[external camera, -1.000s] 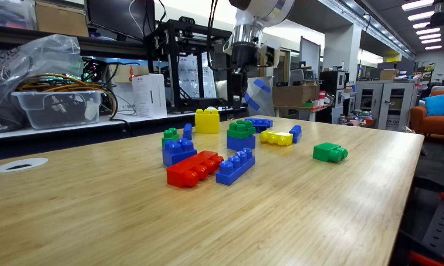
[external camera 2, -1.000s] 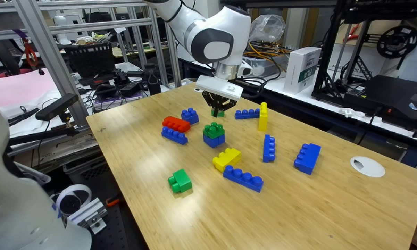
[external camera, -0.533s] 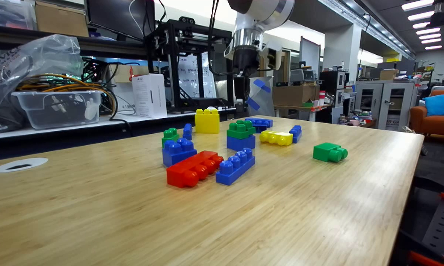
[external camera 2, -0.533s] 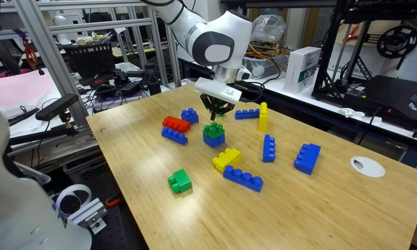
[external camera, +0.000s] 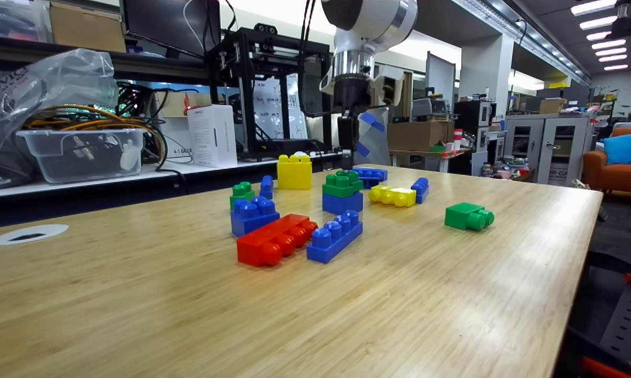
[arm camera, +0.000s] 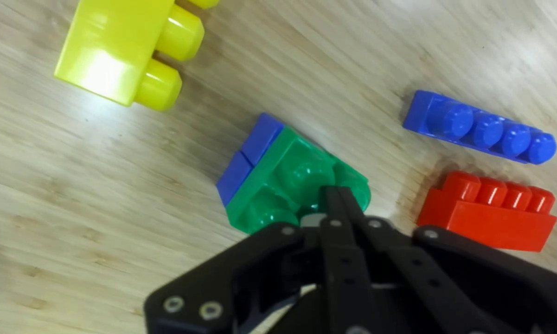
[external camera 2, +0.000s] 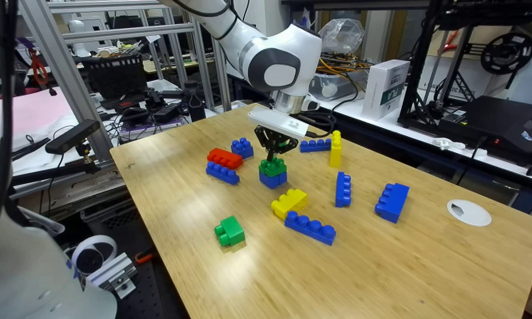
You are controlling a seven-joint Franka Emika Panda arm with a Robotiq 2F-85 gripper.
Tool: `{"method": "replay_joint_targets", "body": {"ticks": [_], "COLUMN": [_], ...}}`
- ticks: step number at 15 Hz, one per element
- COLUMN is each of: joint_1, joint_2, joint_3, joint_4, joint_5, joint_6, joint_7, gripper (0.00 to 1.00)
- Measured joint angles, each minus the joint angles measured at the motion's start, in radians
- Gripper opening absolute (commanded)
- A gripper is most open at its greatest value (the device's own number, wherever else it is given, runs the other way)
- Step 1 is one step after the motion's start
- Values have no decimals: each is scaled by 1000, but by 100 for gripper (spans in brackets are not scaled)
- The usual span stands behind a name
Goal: Turn the blue legos with the green legos on the top anti clockwise then put the green legos on top of the same legos
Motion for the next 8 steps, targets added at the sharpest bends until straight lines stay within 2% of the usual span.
{"method": "replay_joint_targets", "body": {"ticks": [8], "joint_1": [-1], "joint_2": [3], "joint_3": [0], "joint_4": [0], "joint_5": [-13], "joint_6": [-20], "joint_7": [0], "gripper": [0]}}
